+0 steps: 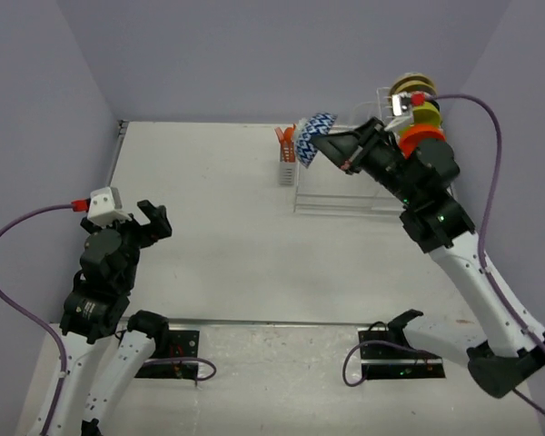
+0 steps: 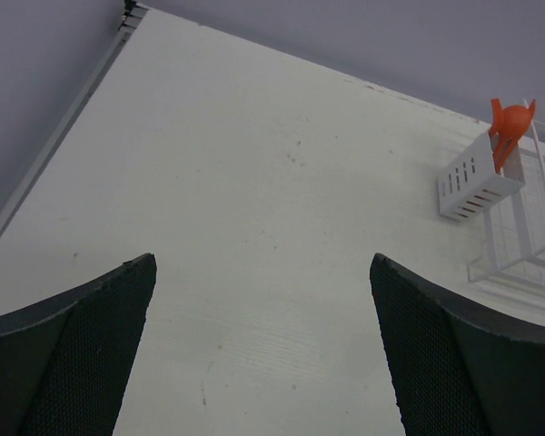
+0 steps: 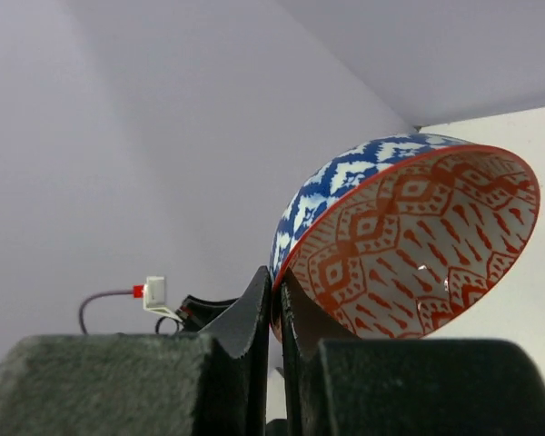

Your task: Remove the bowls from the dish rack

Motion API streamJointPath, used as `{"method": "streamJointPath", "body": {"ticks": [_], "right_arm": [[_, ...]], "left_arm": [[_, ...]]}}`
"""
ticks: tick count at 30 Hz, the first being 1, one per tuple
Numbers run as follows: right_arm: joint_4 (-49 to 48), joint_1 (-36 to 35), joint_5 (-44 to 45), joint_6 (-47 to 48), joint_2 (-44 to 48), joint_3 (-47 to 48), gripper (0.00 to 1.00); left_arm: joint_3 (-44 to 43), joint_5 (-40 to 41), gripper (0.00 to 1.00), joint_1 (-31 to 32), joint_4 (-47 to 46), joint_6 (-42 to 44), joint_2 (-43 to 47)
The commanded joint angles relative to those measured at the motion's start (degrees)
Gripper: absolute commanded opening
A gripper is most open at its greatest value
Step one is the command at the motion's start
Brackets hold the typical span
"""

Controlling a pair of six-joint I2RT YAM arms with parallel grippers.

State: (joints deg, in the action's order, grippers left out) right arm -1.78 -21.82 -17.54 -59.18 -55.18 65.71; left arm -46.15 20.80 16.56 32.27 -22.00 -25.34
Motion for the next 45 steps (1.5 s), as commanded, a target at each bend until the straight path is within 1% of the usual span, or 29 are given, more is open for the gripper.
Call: {"method": "streamJointPath", "body": {"ticks": [1, 2, 3, 4, 5, 6, 7, 8, 9, 10, 11, 13, 14, 15, 16, 20, 23, 26, 31, 37, 38, 39, 40, 41, 42, 43, 45], "right_arm": [[16.9, -10.8, 9.9, 22.3, -13.1, 15.4, 0.0], [20.8, -15.8, 12.2, 28.4, -16.9, 23.6, 0.0], [28.6, -18.3, 14.6, 31.5, -25.2, 28.0, 0.0], [32.9, -21.9, 17.9, 36.9, -29.9, 38.3, 0.0], [37.7, -23.7, 20.6, 39.3, -35.0, 44.4, 0.0], [47.1, -25.4, 22.5, 41.8, -46.0, 50.7, 0.0], [51.2, -28.0, 27.2, 45.9, -51.4, 63.1, 0.0], [57.7, -29.2, 29.3, 47.8, -56.5, 69.2, 0.0], [59.9, -30.1, 31.5, 49.7, -61.3, 74.4, 0.0], [60.9, -30.9, 33.3, 51.4, -68.5, 81.5, 0.0], [61.1, -31.7, 34.2, 54.6, -70.9, 83.2, 0.0], [58.4, -32.1, 34.5, 57.1, -72.8, 81.3, 0.0], [56.3, -33.0, 34.9, 61.0, -72.6, 75.5, 0.0], [53.3, -33.6, 36.2, 62.3, -72.5, 73.1, 0.0], [53.0, -34.8, 37.0, 63.2, -73.7, 71.2, 0.0], [56.4, -37.2, 39.2, 67.0, -79.0, 72.7, 0.0], [55.8, -38.0, 37.8, 68.8, -80.9, 71.8, 0.0], [54.7, -39.1, 35.4, 69.6, -82.1, 70.1, 0.0], [51.8, -42.4, 35.8, 70.2, -82.5, 64.6, 0.0], [51.4, -43.3, 35.8, 68.8, -83.1, 63.0, 0.0], [51.4, -43.5, 36.3, 68.7, -83.0, 62.8, 0.02], [51.4, -43.6, 36.7, 68.7, -82.8, 62.0, 0.08], [51.0, -43.7, 37.0, 68.7, -82.0, 61.3, 0.16], [50.1, -43.7, 37.0, 68.7, -81.5, 60.4, 0.33], [49.5, -43.7, 36.4, 68.7, -80.9, 59.5, 0.39], [48.9, -43.7, 36.2, 68.4, -80.3, 57.7, 0.43], [47.8, -43.7, 35.1, 67.8, -78.7, 56.5, 0.47]], "left_arm": [[-1.5, 6.0, 1.0, -2.3, 0.1, -1.5, 0.7], [-1.8, 10.2, 1.0, -2.5, 2.0, -2.3, 0.9], [-2.3, 12.4, 1.0, -2.6, 3.1, -4.2, 1.1], [-3.1, 16.5, 1.0, -2.8, 5.2, -5.1, 1.3], [-3.4, 18.3, 1.0, -2.9, 6.1, -6.1, 1.7], [-4.0, 19.9, 1.0, -3.1, 7.0, -7.8, 2.0], [-4.2, 22.8, 1.0, -3.4, 8.8, -8.6, 3.0], [-4.6, 24.4, 1.0, -3.4, 10.0, -9.7, 3.4], [-5.4, 26.0, 1.0, -3.4, 11.2, -12.0, 3.8], [-5.7, 27.4, 1.0, -3.5, 12.2, -13.0, 4.9], [-5.8, 29.1, 1.0, -3.4, 13.6, -13.8, 5.5], [-6.2, 30.4, 1.0, -3.4, 14.8, -15.5, 6.3], [-6.4, 31.0, 1.0, -3.4, 15.4, -15.9, 6.8], [-6.2, 30.8, 1.0, -3.4, 15.3, -15.9, 6.9], [-6.1, 30.5, 1.0, -3.4, 14.6, -15.5, 6.9], [-5.4, 27.6, 1.0, -3.5, 12.2, -13.2, 6.0], [-5.2, 26.8, 1.0, -3.5, 11.6, -12.5, 5.8], [-4.9, 26.3, 1.0, -3.5, 11.1, -11.9, 5.8], [-4.7, 26.0, 1.0, -3.4, 10.8, -11.7, 6.1], [-4.3, 23.4, 1.0, -3.4, 9.2, -10.1, 6.0], [-4.0, 23.1, 1.0, -3.4, 9.0, -9.3, 6.0], [-3.9, 22.7, 1.0, -3.4, 8.6, -9.0, 5.9], [-3.8, 21.9, 1.0, -3.4, 8.0, -8.8, 5.8], [-3.5, 21.7, 1.0, -3.4, 7.7, -8.3, 5.7], [-3.5, 21.7, 1.0, -3.4, 7.5, -8.2, 5.0], [-3.5, 21.7, 1.0, -3.4, 7.9, -8.3, 4.8], [-3.8, 21.9, 1.0, -3.5, 8.2, -8.5, 4.2]]}}
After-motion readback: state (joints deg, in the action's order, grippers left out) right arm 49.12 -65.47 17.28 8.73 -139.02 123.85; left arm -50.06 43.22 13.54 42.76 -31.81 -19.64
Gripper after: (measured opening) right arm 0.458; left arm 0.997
